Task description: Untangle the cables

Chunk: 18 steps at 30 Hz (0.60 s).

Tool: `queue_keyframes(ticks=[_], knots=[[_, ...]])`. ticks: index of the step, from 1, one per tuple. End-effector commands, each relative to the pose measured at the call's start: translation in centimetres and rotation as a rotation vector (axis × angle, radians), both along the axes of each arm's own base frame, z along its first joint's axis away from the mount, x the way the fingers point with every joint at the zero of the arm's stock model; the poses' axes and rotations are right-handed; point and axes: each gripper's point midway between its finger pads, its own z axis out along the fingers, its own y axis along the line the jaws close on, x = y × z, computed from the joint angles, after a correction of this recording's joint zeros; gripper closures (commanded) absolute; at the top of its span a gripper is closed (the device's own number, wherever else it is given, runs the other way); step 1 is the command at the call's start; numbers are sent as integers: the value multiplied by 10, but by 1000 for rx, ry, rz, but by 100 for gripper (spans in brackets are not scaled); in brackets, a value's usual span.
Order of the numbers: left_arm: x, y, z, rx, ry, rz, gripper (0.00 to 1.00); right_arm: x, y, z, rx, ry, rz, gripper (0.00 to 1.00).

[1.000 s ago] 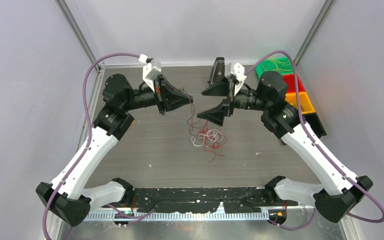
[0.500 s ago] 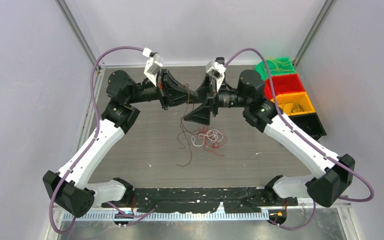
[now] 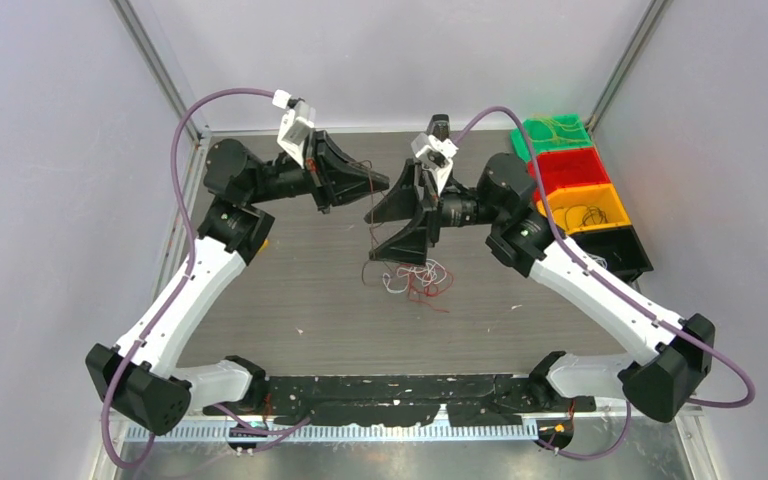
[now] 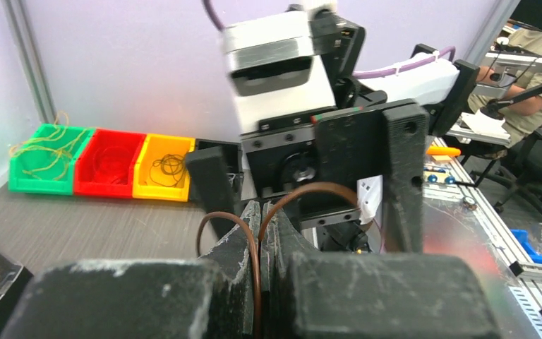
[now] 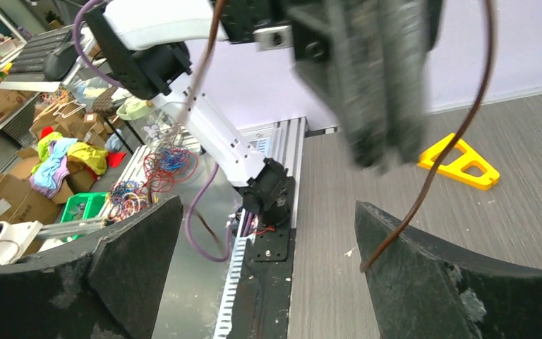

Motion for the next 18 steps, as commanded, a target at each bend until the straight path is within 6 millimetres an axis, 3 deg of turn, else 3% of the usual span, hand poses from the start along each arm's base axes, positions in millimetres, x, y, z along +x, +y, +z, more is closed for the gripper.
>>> queue_keyframes(ticks=[1,4,10,18], knots=[[-9,12,28,-51,-96,-3,100,-30,-18,22,56,-86,54,1],[-11,11,32,-68,-83,-22,100,-32,-17,20,65,-86,66,0],[-14,10,45,-107,-55,-53,100,-30,-3,44,136,-121,85,4],[14,13,41,-108,-30,133,100,0,17,51,153,-41,-54,1]])
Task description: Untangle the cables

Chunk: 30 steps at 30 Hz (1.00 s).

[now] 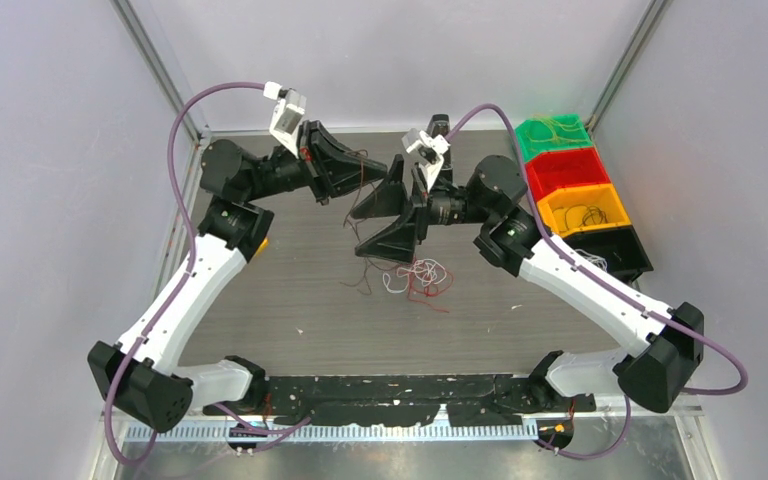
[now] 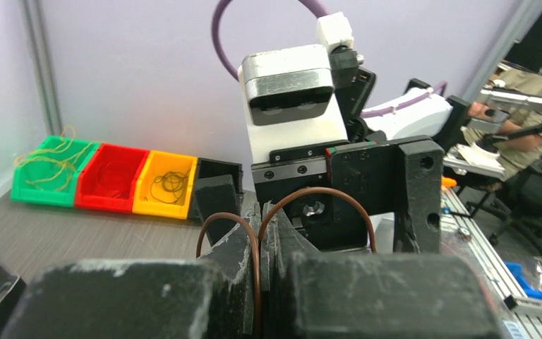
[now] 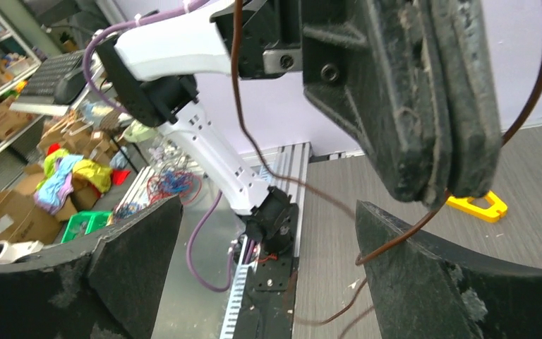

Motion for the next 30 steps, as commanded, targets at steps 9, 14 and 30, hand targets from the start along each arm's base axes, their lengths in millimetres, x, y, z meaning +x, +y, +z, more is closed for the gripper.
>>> queue_keyframes(ticks=[9,14,30], knots=[[19,14,26,-61,-46,229,100,31,13,22,51,-72,-231,12],[46,32,24,-73,-3,389,100,25,11,12,23,-102,-219,77],[-37,-5,-151,310,15,-15,100,61,-68,96,171,-181,-540,95]])
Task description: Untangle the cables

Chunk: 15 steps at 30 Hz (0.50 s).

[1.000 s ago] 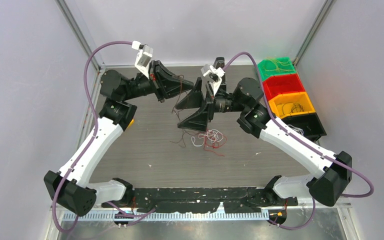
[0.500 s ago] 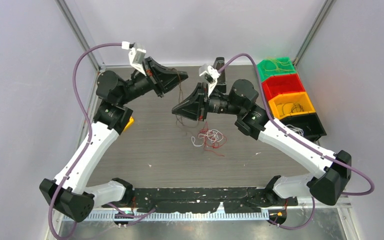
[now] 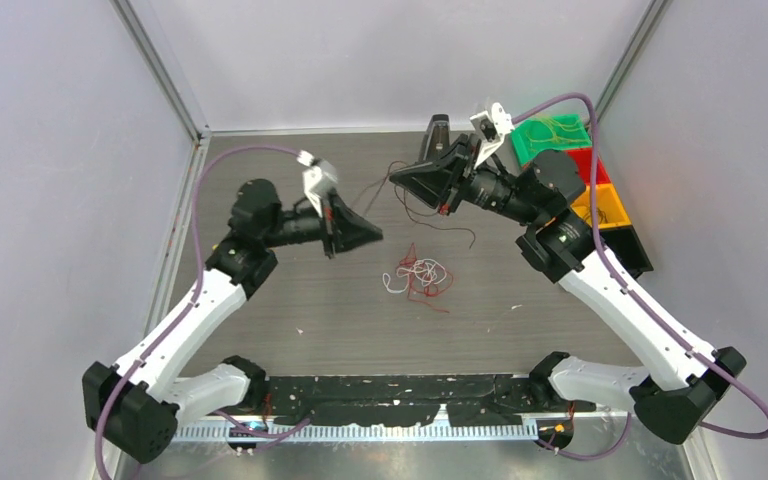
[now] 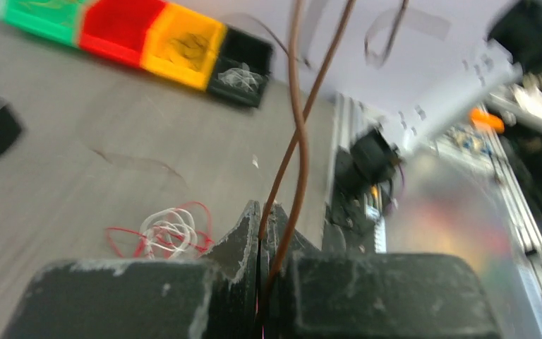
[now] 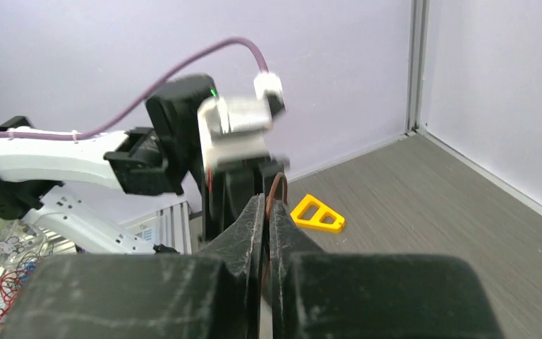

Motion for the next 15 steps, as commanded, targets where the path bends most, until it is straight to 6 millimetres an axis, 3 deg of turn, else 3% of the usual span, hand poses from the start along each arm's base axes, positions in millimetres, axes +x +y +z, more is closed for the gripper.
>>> queue_keyframes(ticks=[1,4,9,10,11,12,13,14,15], knots=[[-45,-32,-15,86,-142,-206,100,-4,-10,53,93,-112,-44,95],[-43,-41,-7,67,-156,-212,100,-4,-7,60,96,-131,-30,95],[-42,-38,-13,93,-155,-199,100,-2,-15,50,62,-119,-53,95],[-43,-35,-14,96,-151,-191,94,-1,-21,46,36,-128,-71,95],[-43,-31,-13,94,-149,-183,74,4,-28,42,4,-167,-104,95],[-42,-24,-11,89,-155,-166,39,1,-37,35,-27,-168,-125,95],[-40,-17,-12,96,-157,-133,24,10,-50,28,-70,-194,-176,95],[-35,-8,-12,106,-169,-91,9,5,-60,14,-117,-173,-186,95],[-32,2,-12,115,-190,-55,2,12,-75,7,-172,-214,-235,95]])
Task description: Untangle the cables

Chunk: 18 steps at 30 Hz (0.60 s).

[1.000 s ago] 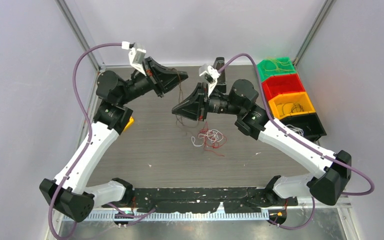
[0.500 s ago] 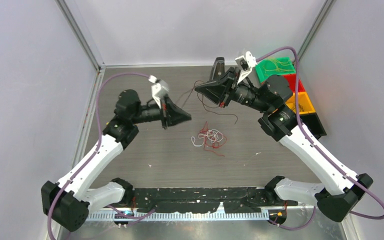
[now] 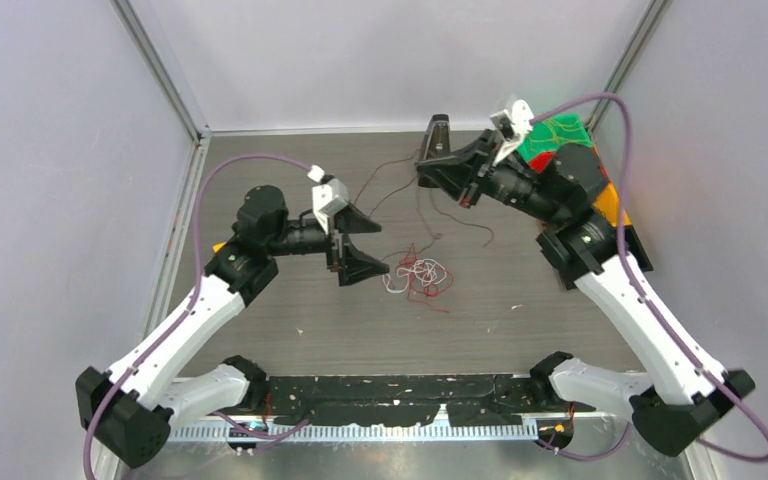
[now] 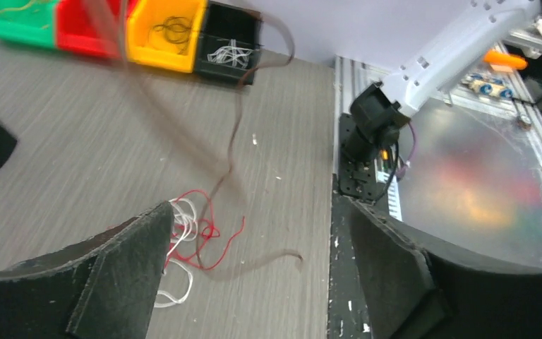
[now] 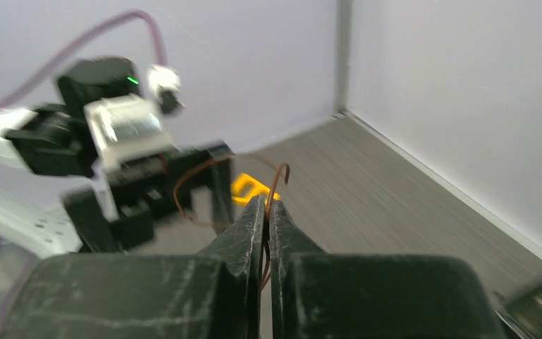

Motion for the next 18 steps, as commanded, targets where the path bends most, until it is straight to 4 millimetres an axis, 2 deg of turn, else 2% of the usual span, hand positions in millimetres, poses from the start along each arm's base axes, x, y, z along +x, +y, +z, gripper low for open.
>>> queue_keyframes(ticks=[1,2,3,4,5,6,7,8,9,10,11,12,13,14,15,18], knots=[[10,38,11,8,-123,135,1,-12,-60,-19,-180,-106,-146,95],[11,44,10,21,-146,154,0,-8,-77,-40,-259,-77,-188,95],[12,48,8,35,-160,162,0,-13,-88,-47,-290,-81,-210,95],[12,51,5,54,-172,163,0,-10,-105,-64,-356,-56,-255,95],[11,52,3,64,-172,157,0,-14,-115,-69,-375,-57,-273,95],[9,51,2,66,-165,146,0,-11,-133,-82,-428,-30,-318,95],[9,50,-1,66,-153,140,0,-16,-138,-81,-439,-40,-313,95],[8,49,-3,62,-139,131,0,-16,-152,-83,-473,-32,-338,95],[8,47,-4,55,-126,123,0,-9,-166,-86,-514,-43,-375,95],[9,45,-6,49,-119,115,0,-9,-171,-90,-535,-8,-371,95],[8,43,-7,37,-88,108,1,-2,-187,-91,-570,-13,-414,95],[9,41,-7,26,-67,106,0,-1,-190,-96,-585,28,-390,95],[10,39,-7,13,-53,101,0,6,-206,-99,-627,18,-416,95],[11,37,-7,2,-40,97,0,8,-210,-106,-638,74,-386,95],[11,36,-6,-10,-37,92,0,14,-224,-108,-682,60,-400,95],[13,33,-6,-33,-24,86,0,22,-239,-114,-733,127,-325,95]])
